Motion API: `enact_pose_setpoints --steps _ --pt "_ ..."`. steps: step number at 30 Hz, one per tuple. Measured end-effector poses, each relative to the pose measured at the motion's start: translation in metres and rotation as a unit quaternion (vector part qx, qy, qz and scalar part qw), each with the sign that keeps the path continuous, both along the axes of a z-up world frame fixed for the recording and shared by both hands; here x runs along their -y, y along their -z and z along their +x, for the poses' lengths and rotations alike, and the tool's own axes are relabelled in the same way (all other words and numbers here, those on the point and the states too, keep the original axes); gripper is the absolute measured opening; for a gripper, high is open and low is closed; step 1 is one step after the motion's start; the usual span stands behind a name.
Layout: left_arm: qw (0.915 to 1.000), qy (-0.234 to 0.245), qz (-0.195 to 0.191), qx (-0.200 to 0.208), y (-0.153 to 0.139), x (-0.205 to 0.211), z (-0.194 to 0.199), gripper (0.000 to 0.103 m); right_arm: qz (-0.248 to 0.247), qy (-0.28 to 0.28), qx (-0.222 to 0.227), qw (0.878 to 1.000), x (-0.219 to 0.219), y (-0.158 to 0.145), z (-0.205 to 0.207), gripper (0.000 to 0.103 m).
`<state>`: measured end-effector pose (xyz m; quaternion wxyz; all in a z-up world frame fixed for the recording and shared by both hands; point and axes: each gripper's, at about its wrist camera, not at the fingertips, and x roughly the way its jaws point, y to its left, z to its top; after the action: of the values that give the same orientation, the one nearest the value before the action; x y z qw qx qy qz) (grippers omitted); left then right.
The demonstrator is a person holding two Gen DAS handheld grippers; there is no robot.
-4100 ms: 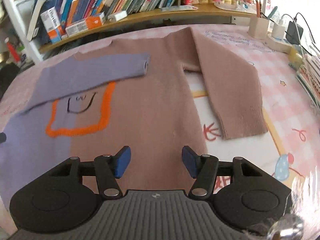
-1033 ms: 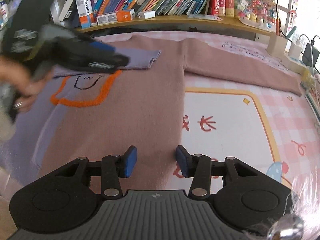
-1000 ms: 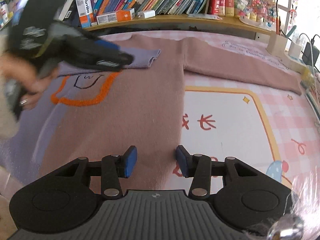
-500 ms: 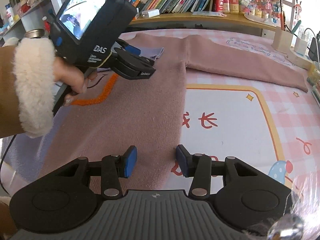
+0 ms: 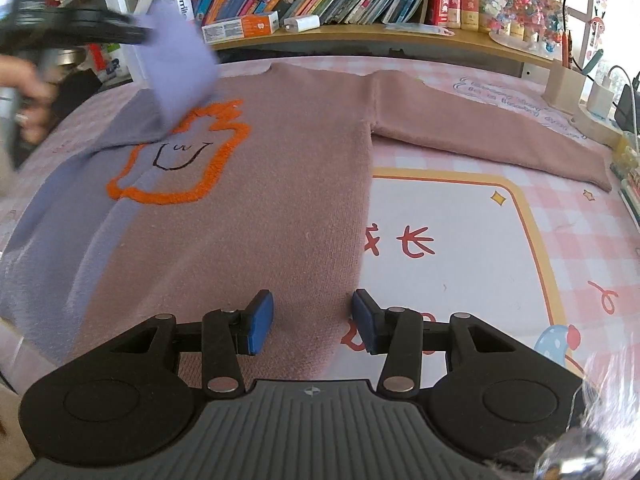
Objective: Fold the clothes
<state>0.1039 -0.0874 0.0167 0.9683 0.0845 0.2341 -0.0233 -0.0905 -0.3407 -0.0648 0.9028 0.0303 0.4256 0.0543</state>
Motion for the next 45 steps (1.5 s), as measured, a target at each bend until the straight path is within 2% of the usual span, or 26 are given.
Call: enact_pose_setpoints --steps 4,9,14,20,22,24,27,31,33,36,40,42,44,45 --pt "0.9974 -0.068 0.016 0.017 -0.016 -0.076 -0.007 0.004 -0.006 0.015 -0.003 1.000 -0.005 0.000 0.002 0.044" --pt "0.9898 -0.134 0.041 0.023 -0.023 -0.154 -0.015 0.004 -0.014 0.034 -0.009 0.999 -0.010 -0.001 0.005 0.045" --pt "0.9824 -0.178 0.050 0.025 -0.026 -0.208 -0.026 0.004 -0.020 0.055 -0.015 0.998 -0.015 -0.001 0.009 0.046" --pt "0.9779 -0.206 0.035 0.007 -0.012 -0.250 -0.026 0.004 -0.025 0.074 -0.022 0.997 -0.019 -0.002 0.015 0.047" --pt "0.9785 -0.203 0.036 -0.009 -0.005 -0.253 -0.023 0.005 -0.025 0.079 -0.023 0.996 -0.019 -0.002 0.015 0.047" --pt "0.9785 -0.201 0.039 -0.027 0.002 -0.254 -0.020 0.012 -0.025 0.082 -0.025 0.996 -0.018 -0.002 0.016 0.047" --pt "0.9778 -0.199 0.036 -0.056 0.011 -0.257 -0.017 0.012 -0.026 0.085 -0.027 0.996 -0.019 -0.002 0.016 0.047" --pt "0.9751 -0.209 0.035 -0.066 0.017 -0.259 -0.027 0.031 -0.024 0.085 -0.027 0.996 -0.019 -0.002 0.016 0.047" --pt "0.9757 -0.207 0.028 -0.068 0.017 -0.256 -0.037 0.032 -0.023 0.083 -0.026 0.996 -0.018 -0.002 0.015 0.047" --pt "0.9799 -0.184 0.003 -0.076 0.019 -0.240 -0.057 0.032 -0.019 0.078 -0.027 0.996 -0.016 -0.002 0.014 0.047" --pt "0.9850 -0.134 -0.031 -0.104 0.033 -0.198 -0.090 0.033 -0.013 0.072 -0.029 0.997 -0.013 -0.003 0.012 0.047" --pt "0.9859 -0.115 -0.039 -0.116 0.041 -0.176 -0.104 0.036 -0.010 0.065 -0.029 0.997 -0.011 -0.004 0.008 0.047" --pt "0.9876 -0.097 -0.035 -0.118 0.050 -0.153 -0.119 0.049 -0.006 0.060 -0.028 0.998 -0.009 -0.005 0.004 0.047" --pt "0.9880 -0.089 -0.036 -0.121 0.053 -0.143 -0.125 0.051 -0.003 0.058 -0.027 0.998 -0.008 -0.006 0.001 0.047"
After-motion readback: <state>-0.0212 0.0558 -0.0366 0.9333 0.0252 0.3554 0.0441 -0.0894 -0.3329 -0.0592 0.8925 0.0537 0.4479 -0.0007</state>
